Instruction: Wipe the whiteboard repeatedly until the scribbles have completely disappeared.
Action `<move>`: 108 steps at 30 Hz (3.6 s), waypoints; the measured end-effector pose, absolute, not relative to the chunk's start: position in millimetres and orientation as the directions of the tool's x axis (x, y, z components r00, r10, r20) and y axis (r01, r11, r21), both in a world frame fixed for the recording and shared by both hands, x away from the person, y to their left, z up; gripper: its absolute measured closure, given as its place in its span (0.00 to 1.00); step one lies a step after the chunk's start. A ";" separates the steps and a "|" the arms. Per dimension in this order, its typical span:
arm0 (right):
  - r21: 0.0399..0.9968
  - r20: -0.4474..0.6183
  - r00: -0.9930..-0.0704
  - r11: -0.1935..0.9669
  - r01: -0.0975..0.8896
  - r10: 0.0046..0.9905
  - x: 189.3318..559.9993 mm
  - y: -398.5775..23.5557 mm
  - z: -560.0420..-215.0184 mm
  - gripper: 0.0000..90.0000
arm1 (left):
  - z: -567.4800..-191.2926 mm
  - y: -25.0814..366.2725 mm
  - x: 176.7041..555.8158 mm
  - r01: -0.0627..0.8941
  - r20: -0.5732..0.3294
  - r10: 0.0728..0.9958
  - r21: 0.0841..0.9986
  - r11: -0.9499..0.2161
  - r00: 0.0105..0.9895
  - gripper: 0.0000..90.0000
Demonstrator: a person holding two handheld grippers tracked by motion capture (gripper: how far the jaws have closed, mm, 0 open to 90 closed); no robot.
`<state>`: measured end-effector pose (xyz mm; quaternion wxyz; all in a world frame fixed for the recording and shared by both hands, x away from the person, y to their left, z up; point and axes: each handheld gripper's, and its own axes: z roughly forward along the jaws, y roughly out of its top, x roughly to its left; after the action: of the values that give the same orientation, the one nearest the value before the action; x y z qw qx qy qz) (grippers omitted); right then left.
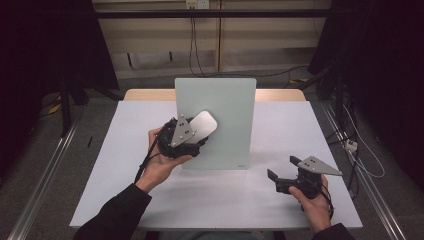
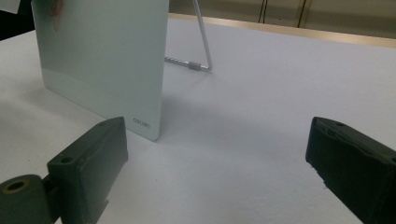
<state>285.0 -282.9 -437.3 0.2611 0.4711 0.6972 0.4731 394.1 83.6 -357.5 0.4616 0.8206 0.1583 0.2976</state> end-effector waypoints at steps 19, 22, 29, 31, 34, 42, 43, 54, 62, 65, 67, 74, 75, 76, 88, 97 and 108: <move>0.905 0.078 -0.419 0.111 0.410 0.905 284.7 -282.3 -437.3 0.06 | -374.2 77.5 386.9 -0.040 0.383 0.476 0.810 -0.585 0.791 0.33; 0.905 0.079 -0.420 0.112 0.411 0.904 285.0 -282.8 -437.4 0.06 | -378.4 75.2 385.1 -0.047 0.391 0.452 0.794 -0.606 0.802 0.33; 0.904 0.079 -0.419 0.112 0.412 0.904 285.0 -282.5 -437.6 0.06 | -391.4 69.0 380.1 -0.049 0.384 0.414 0.779 -0.625 0.825 0.33; 0.904 0.077 -0.419 0.113 0.412 0.905 284.9 -282.5 -437.6 0.06 | -395.7 67.2 378.5 -0.053 0.384 0.396 0.770 -0.636 0.834 0.33; 0.904 0.080 -0.420 0.112 0.412 0.904 285.0 -282.5 -437.6 0.06 | -404.4 63.8 374.8 -0.046 0.372 0.384 0.766 -0.641 0.845 0.33; 0.905 0.080 -0.421 0.112 0.412 0.904 285.2 -282.6 -437.7 0.06 | -411.9 62.5 372.9 -0.037 0.350 0.358 0.758 -0.652 0.865 0.34; 0.904 0.080 -0.421 0.112 0.412 0.904 285.1 -282.6 -437.6 0.06 | -410.2 63.8 373.6 -0.038 0.352 0.365 0.763 -0.645 0.862 0.34; 0.904 0.081 -0.420 0.111 0.412 0.904 285.0 -282.7 -437.5 0.06 | -369.2 88.4 392.0 -0.028 0.337 0.469 0.834 -0.552 0.817 0.34; 0.904 0.080 -0.421 0.112 0.412 0.903 285.3 -282.7 -437.7 0.06 | -364.3 94.4 395.1 -0.021 0.328 0.498 0.850 -0.526 0.803 0.34; 0.904 0.079 -0.421 0.112 0.411 0.903 285.3 -282.6 -437.6 0.06 | -371.4 90.8 392.0 -0.029 0.340 0.481 0.839 -0.544 0.808 0.33; 0.904 0.080 -0.421 0.112 0.412 0.904 285.1 -282.7 -437.6 0.06 | -378.3 88.0 389.1 -0.033 0.345 0.457 0.826 -0.563 0.820 0.33; 0.905 0.081 -0.421 0.111 0.411 0.903 284.7 -282.7 -437.4 0.06 | -403.1 80.3 378.6 -0.037 0.349 0.380 0.776 -0.629 0.857 0.34; 0.904 0.082 -0.420 0.109 0.413 0.904 284.7 -282.8 -437.5 0.06 | -406.2 79.9 377.1 -0.039 0.353 0.373 0.768 -0.639 0.858 0.34; 0.904 0.083 -0.418 0.109 0.413 0.904 285.0 -282.9 -437.6 0.06 | -409.4 79.3 375.9 -0.040 0.352 0.364 0.764 -0.644 0.862 0.34; 0.905 0.082 -0.420 0.109 0.412 0.904 284.9 -282.8 -437.5 0.06 | -425.6 68.7 368.9 -0.044 0.346 0.317 0.733 -0.679 0.883 0.34; 0.904 0.080 -0.421 0.112 0.412 0.904 285.1 -282.7 -437.5 0.06 | -394.4 84.4 381.1 -0.044 0.367 0.404 0.784 -0.620 0.838 0.34; 0.904 0.078 -0.423 0.114 0.411 0.903 285.3 -282.4 -437.8 0.06 | -359.6 98.8 395.3 -0.019 0.331 0.511 0.852 -0.523 0.793 0.34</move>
<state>285.3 -282.4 -437.8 0.2607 0.4697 0.6993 0.4716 395.3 98.8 -359.6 0.4651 0.8249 0.1492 0.2846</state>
